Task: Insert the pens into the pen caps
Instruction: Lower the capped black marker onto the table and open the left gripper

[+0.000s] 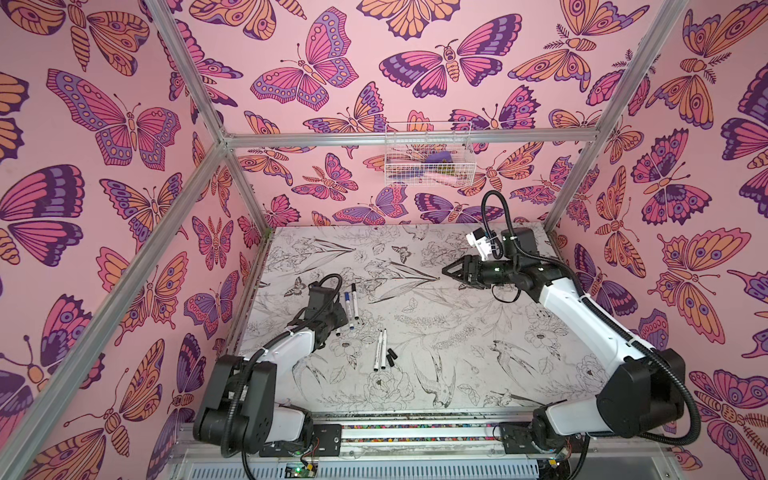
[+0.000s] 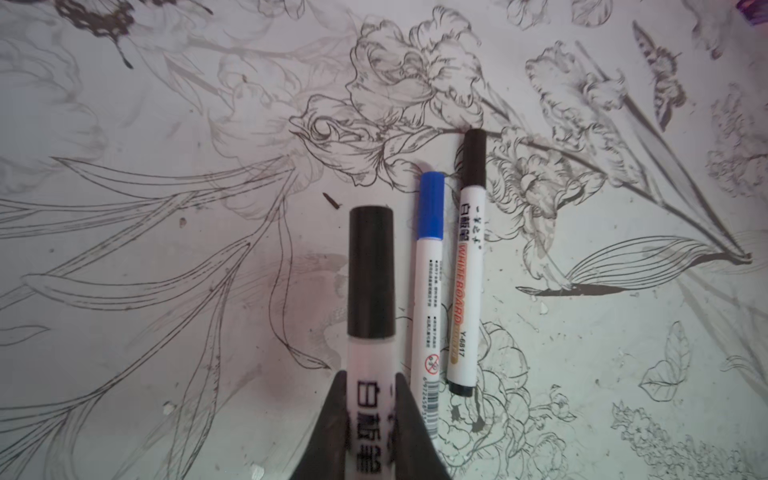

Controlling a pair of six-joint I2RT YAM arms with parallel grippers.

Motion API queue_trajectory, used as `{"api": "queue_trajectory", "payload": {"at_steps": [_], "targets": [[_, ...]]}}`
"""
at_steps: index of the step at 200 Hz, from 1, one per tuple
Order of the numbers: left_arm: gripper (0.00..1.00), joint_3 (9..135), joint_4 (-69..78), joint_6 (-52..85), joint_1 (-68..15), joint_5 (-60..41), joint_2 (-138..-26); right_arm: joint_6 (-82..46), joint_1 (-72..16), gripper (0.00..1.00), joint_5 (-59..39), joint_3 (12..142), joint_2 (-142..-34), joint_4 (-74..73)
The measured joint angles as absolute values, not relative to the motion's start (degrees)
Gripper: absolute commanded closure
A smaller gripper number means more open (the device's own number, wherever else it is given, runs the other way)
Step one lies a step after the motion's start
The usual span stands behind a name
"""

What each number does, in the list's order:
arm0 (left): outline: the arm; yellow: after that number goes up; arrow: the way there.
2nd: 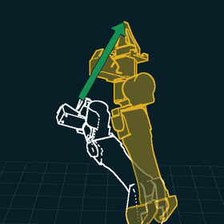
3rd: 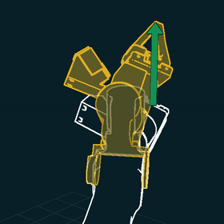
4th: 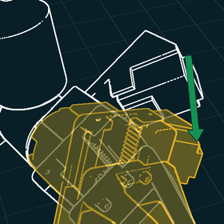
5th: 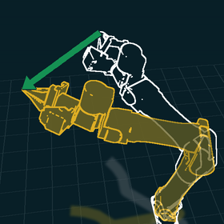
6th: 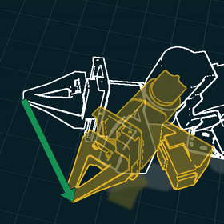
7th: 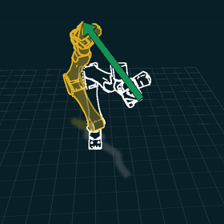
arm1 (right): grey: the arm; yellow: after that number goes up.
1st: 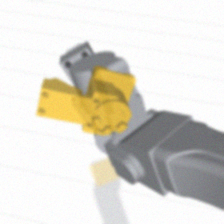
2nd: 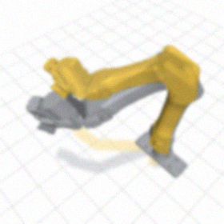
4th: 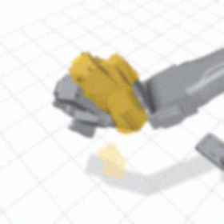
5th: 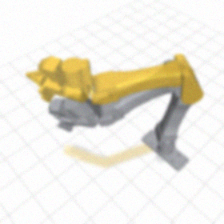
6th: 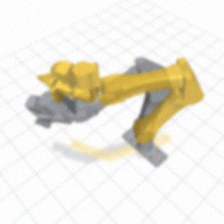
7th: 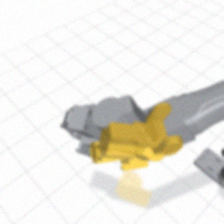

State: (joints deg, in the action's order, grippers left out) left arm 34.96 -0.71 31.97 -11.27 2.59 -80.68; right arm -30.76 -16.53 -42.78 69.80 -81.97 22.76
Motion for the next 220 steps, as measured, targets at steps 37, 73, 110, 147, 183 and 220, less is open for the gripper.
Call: {"api": "queue_trajectory", "payload": {"at_steps": [37, 73, 110, 147, 183, 220], "targets": [[0.9, 37.2, -1.8, 30.8, -11.3, 1.9, -86.3, -29.9, -16.5, 0.36, -42.4, 69.8, -82.0, 24.1], [0.77, 38.9, -1.7, 30.5, -11.3, 0.6, -89.1, -29.5, -16.5, 0.37, -42.2, 69.8, -82.0, 24.3], [0.64, 39.1, -1.8, 30.7, -11.3, -0.1, -88.6, -29.1, -16.5, 0.37, -42.0, 69.8, -82.0, 24.5], [0.6, 39.1, -3.5, 31.1, -12.9, 0.9, -83.4, -28.6, -16.5, 0.37, -42.0, 69.8, -82.0, 24.5], [0.6, 38.2, -6.3, 30.6, -24.4, 5.5, -77.0, -28.3, -16.5, 0.38, -42.0, 69.8, -82.0, 24.6], [0.6, 36.1, -9.2, 29.6, -34.7, 5.5, -76.6, -28.1, -16.5, 0.38, -41.6, 69.8, -82.0, 24.9]]}}
